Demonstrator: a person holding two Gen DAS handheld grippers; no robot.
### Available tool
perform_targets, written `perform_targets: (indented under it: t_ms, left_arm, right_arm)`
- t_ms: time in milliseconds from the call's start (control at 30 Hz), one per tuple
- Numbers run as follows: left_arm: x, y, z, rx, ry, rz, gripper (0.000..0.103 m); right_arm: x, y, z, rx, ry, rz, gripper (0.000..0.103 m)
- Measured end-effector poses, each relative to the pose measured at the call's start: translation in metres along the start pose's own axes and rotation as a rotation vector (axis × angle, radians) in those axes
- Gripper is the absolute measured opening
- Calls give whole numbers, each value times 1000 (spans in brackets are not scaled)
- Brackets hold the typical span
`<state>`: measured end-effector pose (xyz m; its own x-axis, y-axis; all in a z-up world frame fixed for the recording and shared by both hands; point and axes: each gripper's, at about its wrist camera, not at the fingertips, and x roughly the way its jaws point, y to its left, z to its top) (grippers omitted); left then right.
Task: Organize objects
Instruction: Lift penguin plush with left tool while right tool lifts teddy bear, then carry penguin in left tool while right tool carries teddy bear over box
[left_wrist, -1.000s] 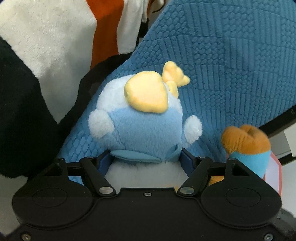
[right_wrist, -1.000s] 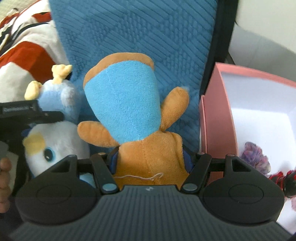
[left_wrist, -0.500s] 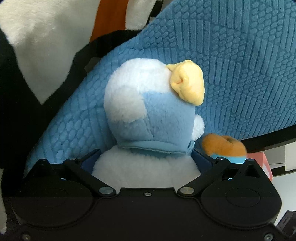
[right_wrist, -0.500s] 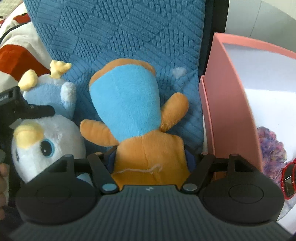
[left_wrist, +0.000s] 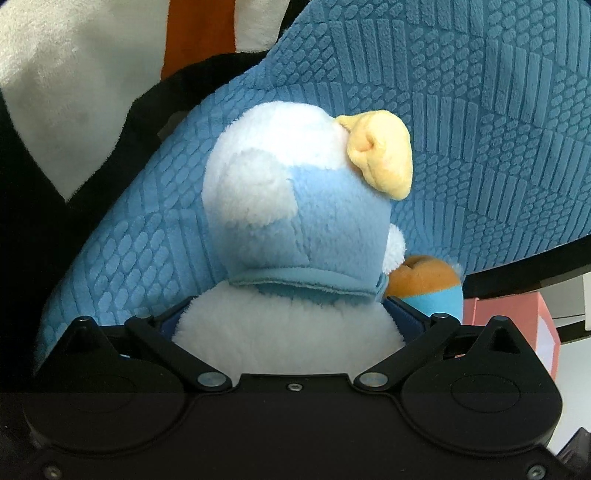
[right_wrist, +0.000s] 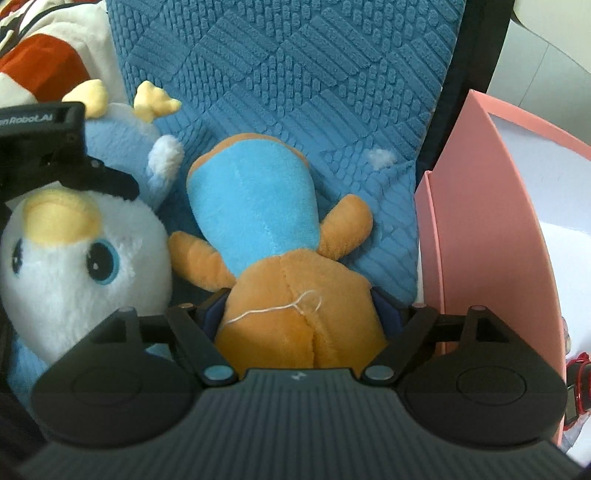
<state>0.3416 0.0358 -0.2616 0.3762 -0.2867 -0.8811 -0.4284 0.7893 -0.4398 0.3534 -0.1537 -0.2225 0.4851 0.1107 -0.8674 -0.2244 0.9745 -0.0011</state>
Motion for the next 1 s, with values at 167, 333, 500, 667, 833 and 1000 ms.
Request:
perform_targets:
  t_ms: [167, 333, 500, 667, 833, 1000]
  left_arm:
    - [2, -3, 0, 0, 6, -1, 103]
    - [-2, -2, 0, 4, -8, -20, 94]
    - [-14, 0, -7, 19, -19, -56, 88]
    - [-38, 3, -25, 44, -41, -113, 88]
    - [-51, -2, -43, 67, -24, -81, 88]
    - [-68, -9, -63, 76, -9, -85, 88]
  right_arm:
    - [-7, 0, 3, -10, -6, -16, 67]
    - [-19, -11, 10, 35, -12, -23, 66]
    - [-38, -22, 16, 60, -27, -23, 66]
    - [-67, -24, 9, 85, 2, 25, 66]
    - [-96, -25, -1, 92, 19, 72, 66]
    - [-124, -31, -4, 88, 13, 86, 66]
